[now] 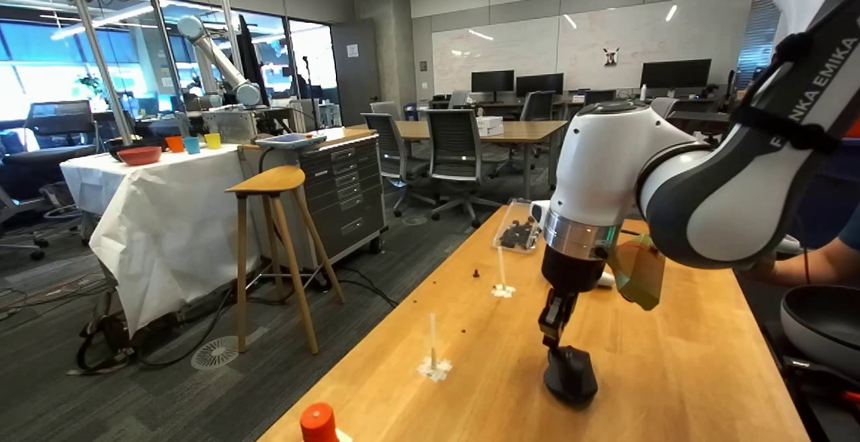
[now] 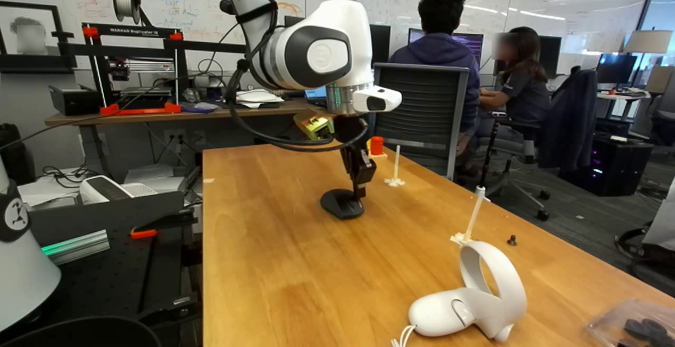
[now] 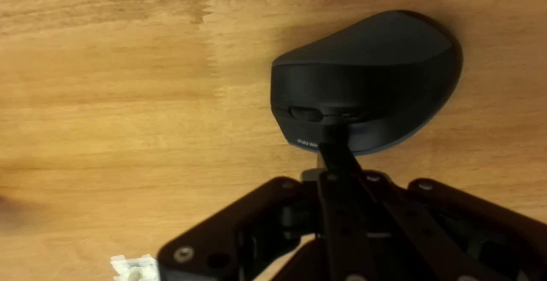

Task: Left click the mouse

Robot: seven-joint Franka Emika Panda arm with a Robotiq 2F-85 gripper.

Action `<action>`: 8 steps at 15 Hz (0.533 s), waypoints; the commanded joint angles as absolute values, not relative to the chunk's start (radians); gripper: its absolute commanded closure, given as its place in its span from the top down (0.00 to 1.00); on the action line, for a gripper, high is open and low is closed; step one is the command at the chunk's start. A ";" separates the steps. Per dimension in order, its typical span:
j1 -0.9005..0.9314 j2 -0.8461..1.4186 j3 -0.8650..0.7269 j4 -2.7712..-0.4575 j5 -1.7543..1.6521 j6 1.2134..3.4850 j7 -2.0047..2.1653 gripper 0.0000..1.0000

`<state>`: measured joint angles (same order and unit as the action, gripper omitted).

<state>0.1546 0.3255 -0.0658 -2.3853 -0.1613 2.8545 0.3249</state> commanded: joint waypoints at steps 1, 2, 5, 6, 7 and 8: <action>0.186 0.354 -0.097 -2.363 -0.168 2.873 0.346 0.06; 0.184 0.350 -0.095 -2.365 -0.163 2.871 0.342 0.05; 0.161 0.307 -0.065 -2.384 -0.126 2.856 0.311 0.06; 0.153 0.291 -0.055 -2.390 -0.110 2.848 0.300 0.07; 0.140 0.266 -0.039 -2.396 -0.086 2.834 0.284 0.06; 0.134 0.247 -0.031 -2.399 -0.070 2.822 0.273 0.07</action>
